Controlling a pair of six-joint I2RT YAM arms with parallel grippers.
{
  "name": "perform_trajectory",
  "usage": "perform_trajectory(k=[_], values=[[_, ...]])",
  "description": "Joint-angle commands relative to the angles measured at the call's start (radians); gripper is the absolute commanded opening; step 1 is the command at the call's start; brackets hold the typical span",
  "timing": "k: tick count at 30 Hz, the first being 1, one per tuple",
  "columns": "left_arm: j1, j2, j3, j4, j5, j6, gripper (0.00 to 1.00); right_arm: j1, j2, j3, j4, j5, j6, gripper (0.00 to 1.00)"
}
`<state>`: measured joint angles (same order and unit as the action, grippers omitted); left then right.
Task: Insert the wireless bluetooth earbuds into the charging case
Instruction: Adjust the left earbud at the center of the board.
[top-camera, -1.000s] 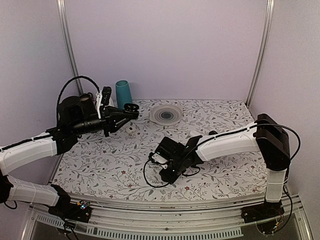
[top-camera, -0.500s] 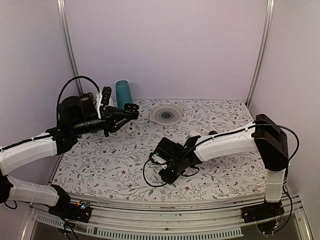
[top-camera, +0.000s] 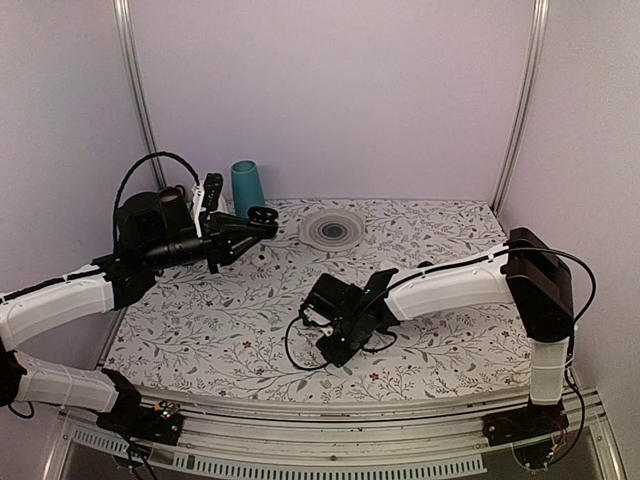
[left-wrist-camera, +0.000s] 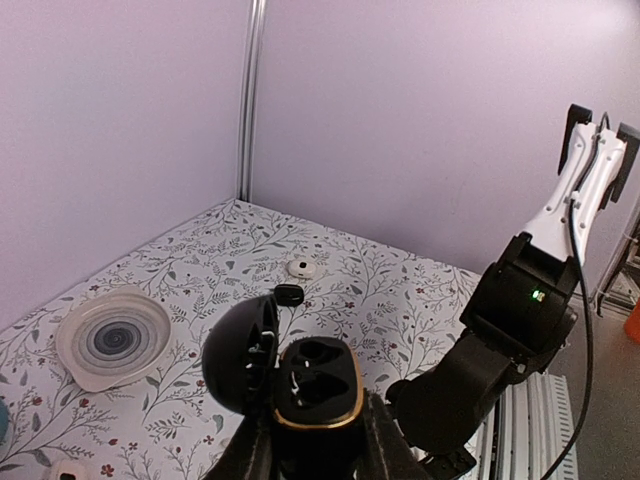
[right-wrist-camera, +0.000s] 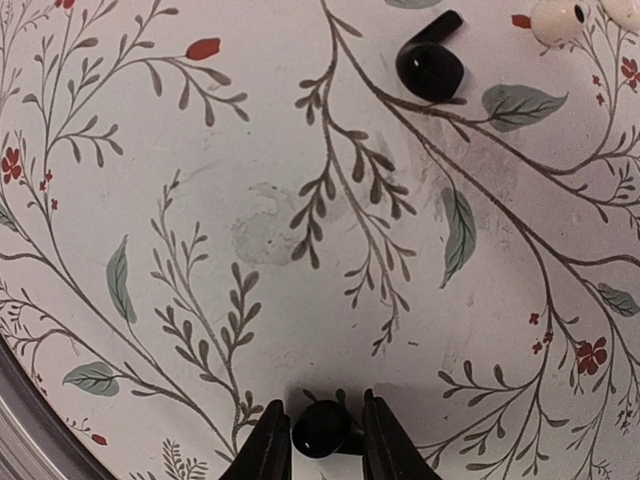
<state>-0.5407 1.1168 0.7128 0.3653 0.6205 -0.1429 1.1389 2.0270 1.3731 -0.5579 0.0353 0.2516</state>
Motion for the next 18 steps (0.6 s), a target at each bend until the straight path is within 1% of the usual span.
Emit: perform_trajectory(k=[1, 9, 14, 18], values=[[-0.01, -0.006, 0.005, 0.022, 0.005, 0.0, 0.0, 0.005, 0.029, 0.03, -0.024, -0.007, 0.03, 0.25], [-0.01, -0.001, 0.004, 0.03, 0.004, -0.004, 0.0, 0.005, 0.043, 0.055, -0.055, -0.023, 0.075, 0.24], [-0.009, -0.003, 0.005, 0.03, 0.004, -0.005, 0.0, -0.001, 0.058, 0.072, -0.085, -0.023, 0.131, 0.2], [-0.011, -0.005, 0.001, 0.03, 0.003, -0.009, 0.0, -0.028, 0.028, 0.022, -0.024, -0.062, 0.227, 0.2]])
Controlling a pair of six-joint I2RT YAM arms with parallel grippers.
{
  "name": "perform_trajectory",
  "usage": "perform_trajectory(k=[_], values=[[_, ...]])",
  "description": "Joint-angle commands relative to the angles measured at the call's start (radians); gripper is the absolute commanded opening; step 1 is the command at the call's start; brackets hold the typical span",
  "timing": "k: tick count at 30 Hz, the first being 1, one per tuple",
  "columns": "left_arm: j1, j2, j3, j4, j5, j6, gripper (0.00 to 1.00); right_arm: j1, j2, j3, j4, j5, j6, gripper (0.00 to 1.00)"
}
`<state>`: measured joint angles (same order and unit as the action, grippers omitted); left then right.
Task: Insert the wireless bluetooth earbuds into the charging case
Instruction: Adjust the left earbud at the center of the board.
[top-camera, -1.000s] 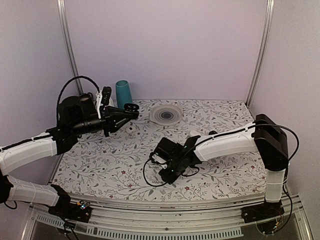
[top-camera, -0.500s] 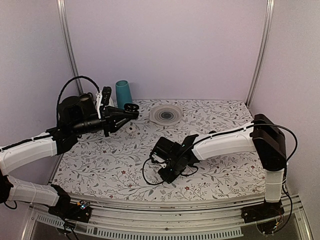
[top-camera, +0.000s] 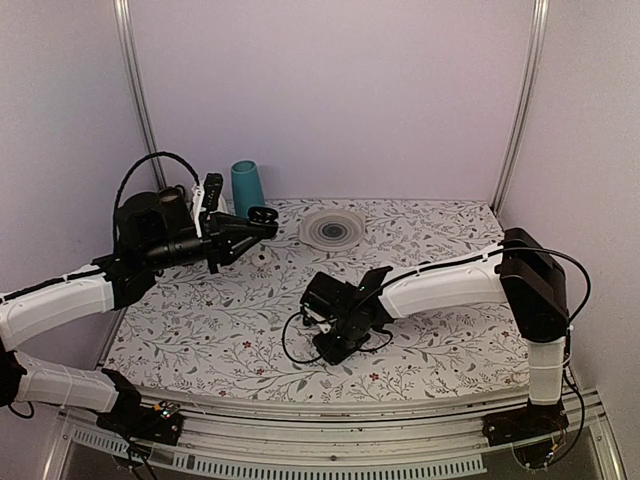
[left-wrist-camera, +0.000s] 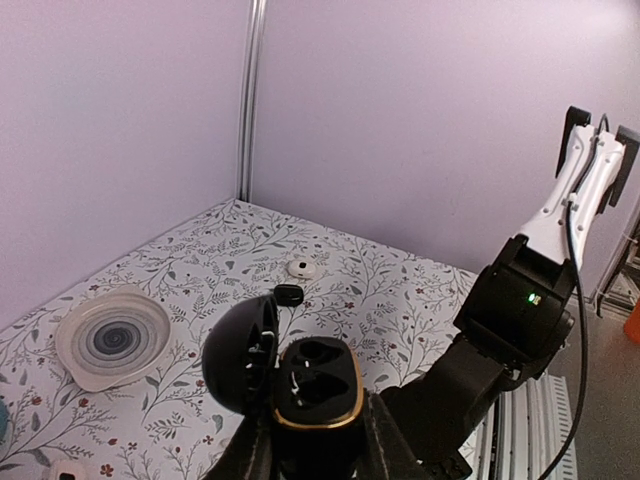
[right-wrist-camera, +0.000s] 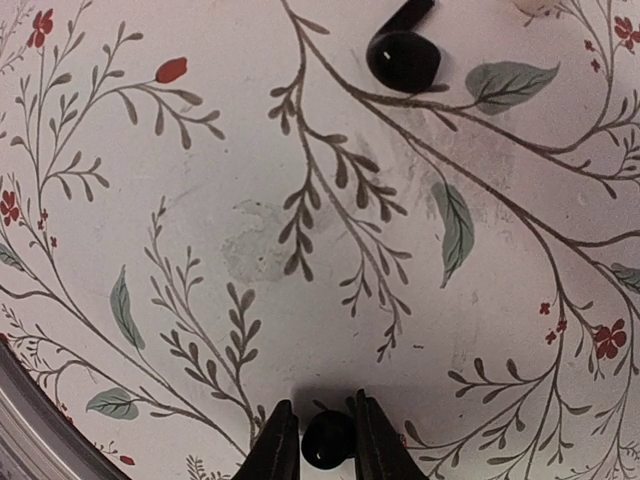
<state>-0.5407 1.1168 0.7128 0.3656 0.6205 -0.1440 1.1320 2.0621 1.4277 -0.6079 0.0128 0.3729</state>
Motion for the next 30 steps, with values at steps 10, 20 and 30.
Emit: perform_trajectory(k=[10, 20, 30], values=[[-0.01, -0.021, -0.01, 0.031, 0.006, -0.008, 0.0, -0.041, -0.098, -0.146, 0.125, -0.129, 0.187, 0.39], [-0.01, -0.022, -0.015, 0.038, 0.007, -0.011, 0.0, -0.035, -0.123, -0.184, 0.132, -0.181, 0.195, 0.4], [-0.01, -0.015, -0.011, 0.042, 0.009, -0.012, 0.0, -0.027, -0.147, -0.147, 0.074, -0.095, 0.187, 0.36]])
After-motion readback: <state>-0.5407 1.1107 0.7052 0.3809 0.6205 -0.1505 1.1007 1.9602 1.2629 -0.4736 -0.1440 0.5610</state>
